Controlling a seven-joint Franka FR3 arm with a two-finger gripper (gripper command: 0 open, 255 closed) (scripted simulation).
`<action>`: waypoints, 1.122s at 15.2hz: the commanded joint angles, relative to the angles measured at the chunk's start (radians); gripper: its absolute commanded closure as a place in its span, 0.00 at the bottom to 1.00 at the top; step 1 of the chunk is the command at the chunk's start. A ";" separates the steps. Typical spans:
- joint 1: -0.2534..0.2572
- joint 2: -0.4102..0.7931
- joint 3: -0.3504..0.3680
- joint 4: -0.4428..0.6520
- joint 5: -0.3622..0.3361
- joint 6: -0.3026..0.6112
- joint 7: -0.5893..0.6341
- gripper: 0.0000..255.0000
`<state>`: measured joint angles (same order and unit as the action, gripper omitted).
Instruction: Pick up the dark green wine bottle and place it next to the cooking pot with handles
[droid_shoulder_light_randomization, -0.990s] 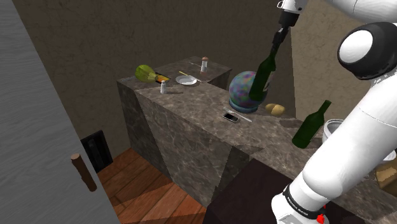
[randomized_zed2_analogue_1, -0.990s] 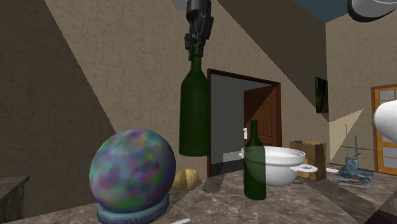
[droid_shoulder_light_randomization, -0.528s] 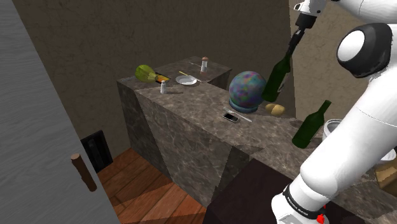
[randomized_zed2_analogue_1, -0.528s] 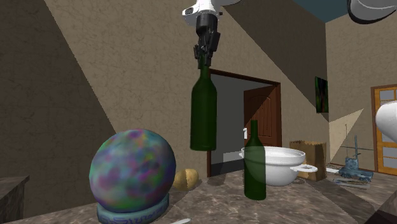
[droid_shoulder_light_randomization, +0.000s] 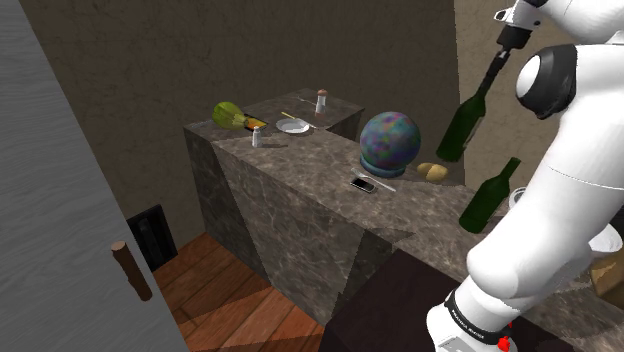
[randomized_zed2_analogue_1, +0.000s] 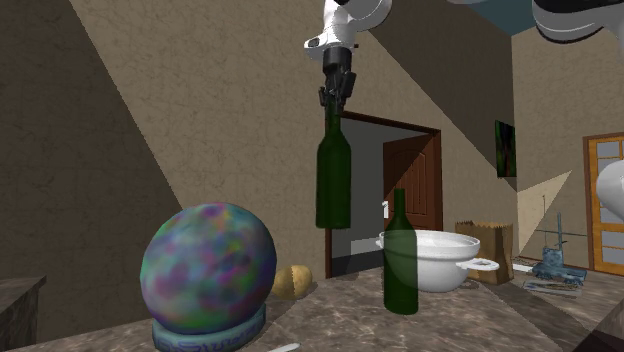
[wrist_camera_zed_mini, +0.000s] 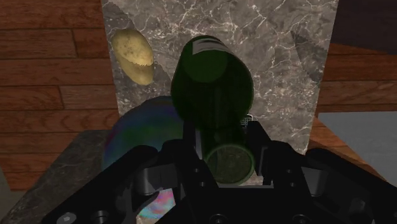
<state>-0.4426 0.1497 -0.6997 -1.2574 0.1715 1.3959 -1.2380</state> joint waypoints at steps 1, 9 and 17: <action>-0.054 0.048 -0.024 0.055 0.038 -0.024 -0.065 1.00; -0.188 0.154 -0.056 0.133 0.117 -0.035 -0.199 1.00; -0.122 0.080 -0.056 -0.071 0.062 0.112 -0.189 1.00</action>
<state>-0.5728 0.2412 -0.7555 -1.2990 0.2411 1.4860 -1.4280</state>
